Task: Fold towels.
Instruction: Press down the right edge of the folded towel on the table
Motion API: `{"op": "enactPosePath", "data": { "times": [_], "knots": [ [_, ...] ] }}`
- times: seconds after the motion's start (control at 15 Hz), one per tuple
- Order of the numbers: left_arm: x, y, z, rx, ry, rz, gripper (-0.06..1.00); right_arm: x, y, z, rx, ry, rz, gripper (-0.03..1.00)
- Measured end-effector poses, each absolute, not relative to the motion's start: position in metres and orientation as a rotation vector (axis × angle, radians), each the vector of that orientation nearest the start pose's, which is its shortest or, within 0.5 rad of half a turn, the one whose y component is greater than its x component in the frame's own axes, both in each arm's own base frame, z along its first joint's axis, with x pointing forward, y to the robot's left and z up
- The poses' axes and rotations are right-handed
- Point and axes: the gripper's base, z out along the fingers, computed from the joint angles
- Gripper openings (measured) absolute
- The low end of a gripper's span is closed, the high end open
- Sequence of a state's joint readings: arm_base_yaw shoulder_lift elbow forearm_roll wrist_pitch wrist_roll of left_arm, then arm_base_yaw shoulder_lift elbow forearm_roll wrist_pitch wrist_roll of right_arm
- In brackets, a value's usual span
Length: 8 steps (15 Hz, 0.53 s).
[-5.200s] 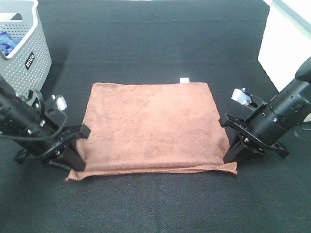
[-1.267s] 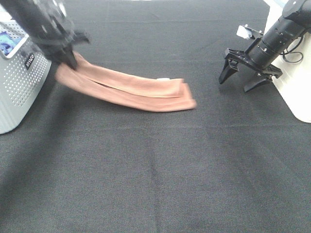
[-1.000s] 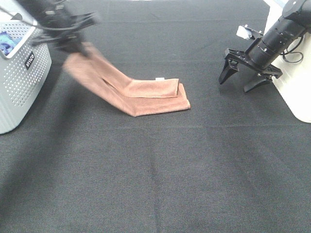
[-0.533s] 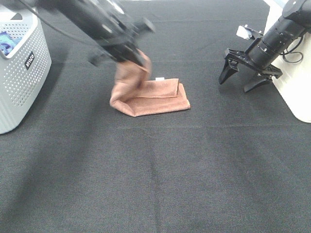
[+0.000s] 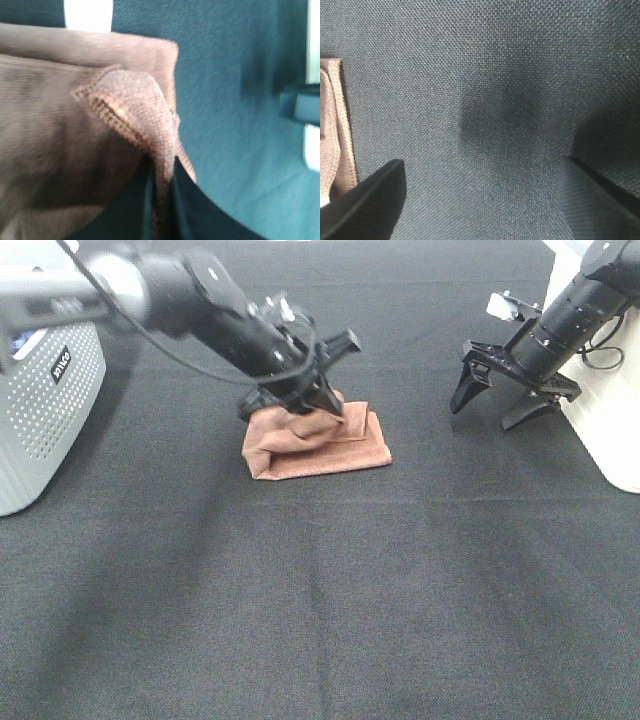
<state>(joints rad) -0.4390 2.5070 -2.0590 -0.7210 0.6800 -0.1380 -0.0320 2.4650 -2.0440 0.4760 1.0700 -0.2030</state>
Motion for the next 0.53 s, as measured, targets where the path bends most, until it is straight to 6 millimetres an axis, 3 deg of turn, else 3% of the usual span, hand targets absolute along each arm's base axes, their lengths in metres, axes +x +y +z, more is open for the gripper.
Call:
{"op": "enactPosePath", "data": {
  "times": [0.07,0.13,0.2,0.4,0.53],
  "knots": [
    [0.475,-0.271,0.126,-0.208,2.627,-0.998,0.12,0.507,0.02,0.127,0.037,2.866,0.604,0.78],
    [0.475,-0.278,0.128,-0.238,2.589,-1.032,0.26,0.508,0.02,0.127,0.037,2.865,0.604,0.78],
    [0.474,-0.281,0.129,-0.248,2.578,-1.045,0.31,0.508,0.02,0.127,0.037,2.865,0.604,0.78],
    [0.473,-0.288,0.131,-0.251,2.55,-1.069,0.63,0.508,0.021,0.127,0.041,2.863,0.611,0.78],
    [0.473,-0.289,0.132,-0.261,2.543,-1.086,0.67,0.508,0.021,0.128,0.04,2.862,0.611,0.78]
  ]
}}
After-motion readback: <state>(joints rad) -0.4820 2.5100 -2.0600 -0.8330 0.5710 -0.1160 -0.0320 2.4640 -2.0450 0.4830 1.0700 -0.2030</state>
